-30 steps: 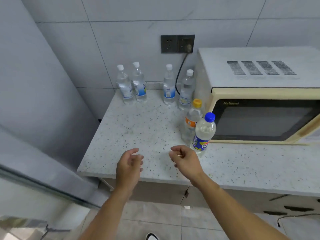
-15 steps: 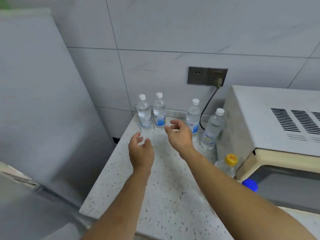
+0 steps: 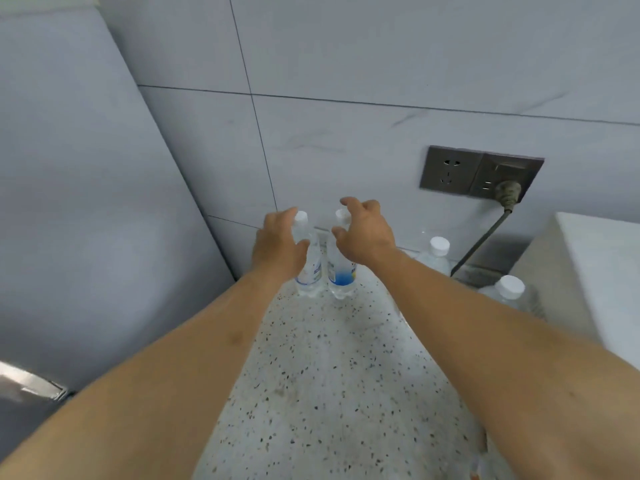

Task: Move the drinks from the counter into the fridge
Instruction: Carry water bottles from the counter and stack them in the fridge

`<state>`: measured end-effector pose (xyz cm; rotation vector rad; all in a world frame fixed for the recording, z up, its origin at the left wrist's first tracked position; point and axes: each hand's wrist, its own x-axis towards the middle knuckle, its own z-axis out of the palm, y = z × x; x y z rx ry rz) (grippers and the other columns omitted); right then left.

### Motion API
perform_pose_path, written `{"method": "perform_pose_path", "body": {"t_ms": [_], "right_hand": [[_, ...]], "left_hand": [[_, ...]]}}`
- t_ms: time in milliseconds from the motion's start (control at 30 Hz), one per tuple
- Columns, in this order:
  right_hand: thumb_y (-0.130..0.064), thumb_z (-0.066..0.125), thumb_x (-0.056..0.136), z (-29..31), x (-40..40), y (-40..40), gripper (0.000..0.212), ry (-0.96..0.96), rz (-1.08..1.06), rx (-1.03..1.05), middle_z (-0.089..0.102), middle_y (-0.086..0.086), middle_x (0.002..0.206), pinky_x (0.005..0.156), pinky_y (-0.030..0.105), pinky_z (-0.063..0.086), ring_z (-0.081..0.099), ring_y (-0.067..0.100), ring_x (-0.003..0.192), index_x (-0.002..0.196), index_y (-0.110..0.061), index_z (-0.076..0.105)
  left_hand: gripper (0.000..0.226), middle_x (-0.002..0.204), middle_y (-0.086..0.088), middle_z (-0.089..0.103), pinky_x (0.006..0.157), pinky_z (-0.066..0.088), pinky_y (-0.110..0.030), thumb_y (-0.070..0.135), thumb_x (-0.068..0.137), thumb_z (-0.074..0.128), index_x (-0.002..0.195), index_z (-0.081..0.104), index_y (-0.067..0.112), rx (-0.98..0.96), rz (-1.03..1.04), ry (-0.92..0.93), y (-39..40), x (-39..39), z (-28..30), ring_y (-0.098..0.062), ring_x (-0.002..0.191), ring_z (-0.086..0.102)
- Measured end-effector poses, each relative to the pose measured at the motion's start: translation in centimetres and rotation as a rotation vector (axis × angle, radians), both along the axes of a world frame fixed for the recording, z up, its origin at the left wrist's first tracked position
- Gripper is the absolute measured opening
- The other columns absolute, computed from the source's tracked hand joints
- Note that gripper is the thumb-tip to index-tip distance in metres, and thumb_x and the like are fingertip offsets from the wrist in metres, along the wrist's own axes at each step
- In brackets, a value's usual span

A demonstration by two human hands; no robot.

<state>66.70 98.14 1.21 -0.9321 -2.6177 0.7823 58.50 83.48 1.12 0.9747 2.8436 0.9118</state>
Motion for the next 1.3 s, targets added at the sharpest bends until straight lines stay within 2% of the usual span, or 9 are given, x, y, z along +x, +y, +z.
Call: {"method": "perform_pose_path", "body": {"t_ms": [167,267,367,467,567,733,867,1033,1300], "right_hand": [[-0.035,0.049,0.1,-0.8,-1.1,0.9,0.043,-0.071,0.07,0.106,0.043,0.01,0.137,0.09,0.04,0.047,0.052,0.033,0.118,0.142,-0.028,0.044],[-0.049,0.05,0.097,-0.7,-1.1,0.8,0.04,-0.163,0.087,0.197,0.048,0.008,0.127,0.08,0.038,0.045,0.055,0.031,0.11,0.128,-0.024,0.054],[-0.054,0.044,0.098,-1.0,0.0,0.5,0.045,-0.263,0.09,0.251,0.054,0.009,0.119,0.07,0.037,0.045,0.058,0.03,0.096,0.126,-0.02,0.05],[-0.052,0.041,0.1,-1.4,1.6,-0.5,0.041,-0.277,0.07,0.287,0.058,0.008,0.1,0.057,0.035,0.041,0.054,0.026,0.077,0.123,-0.018,0.043],[-0.05,0.042,0.099,-1.9,3.4,-2.1,0.039,-0.278,0.069,0.311,0.06,0.008,0.097,0.055,0.033,0.039,0.053,0.025,0.074,0.12,-0.018,0.042],[-0.044,0.052,0.095,-3.5,7.8,-6.6,0.041,-0.201,0.009,0.214,0.063,0.008,0.105,0.062,0.032,0.038,0.061,0.028,0.085,0.125,-0.018,0.042],[-0.04,0.064,0.088,-6.1,12.9,-11.4,0.033,-0.094,-0.06,0.101,0.059,0.003,0.097,0.06,0.029,0.034,0.048,0.02,0.072,0.102,-0.021,0.041],[-0.035,0.068,0.081,-9.7,19.3,-17.4,0.033,-0.066,-0.167,0.001,0.055,-0.004,0.088,0.059,0.032,0.047,0.053,0.021,0.069,0.088,-0.025,0.037],[-0.015,0.076,0.071,-11.1,26.2,-25.5,0.039,0.141,-0.22,-0.017,0.051,-0.003,0.072,0.052,0.026,0.03,0.043,0.023,0.057,0.081,-0.02,0.039]], "left_hand": [[0.058,0.155,-0.003,0.034,0.109,0.037,-0.042,0.019,0.097,0.058,0.151,0.034,0.018,-0.145,-0.162,0.107,1.0,-1.6,-0.5,-0.03,0.134,0.04],[0.048,0.14,-0.005,0.048,0.1,0.044,-0.04,0.019,0.095,0.062,0.141,0.048,0.018,-0.078,-0.17,0.113,0.9,-1.7,-0.5,-0.028,0.12,0.052],[0.033,0.124,-0.005,0.055,0.086,0.047,-0.035,0.018,0.092,0.065,0.125,0.058,0.018,-0.041,-0.156,0.044,0.2,-0.8,-0.7,-0.025,0.102,0.057],[0.022,0.118,0.002,0.045,0.078,0.04,-0.028,0.019,0.091,0.066,0.112,0.06,0.021,0.035,-0.061,-0.067,-1.4,2.1,-2.5,-0.015,0.09,0.05],[0.017,0.108,0.006,0.035,0.076,0.043,-0.027,0.017,0.089,0.069,0.102,0.061,0.025,0.181,0.1,-0.159,-3.7,5.1,-4.4,-0.015,0.085,0.051],[0.017,0.114,-0.003,0.041,0.066,0.055,-0.03,0.006,0.086,0.063,0.089,0.061,0.022,0.187,0.269,-0.348,-8.4,9.9,-6.5,-0.011,0.074,0.051],[0.026,0.108,-0.002,0.04,0.066,0.057,-0.035,0.002,0.085,0.059,0.079,0.054,0.027,0.243,0.285,-0.393,-11.9,14.8,-7.4,-0.017,0.074,0.056],[0.036,0.101,0.003,0.042,0.057,0.042,-0.008,0.004,0.082,0.069,0.075,0.051,0.034,0.312,0.229,-0.422,-17.3,21.5,-9.1,-0.007,0.077,0.056],[0.034,0.105,0.004,0.044,0.061,0.045,-0.007,0.003,0.082,0.073,0.08,0.054,0.031,0.294,0.115,-0.391,-24.6,25.0,-8.9,-0.006,0.079,0.059]]}}
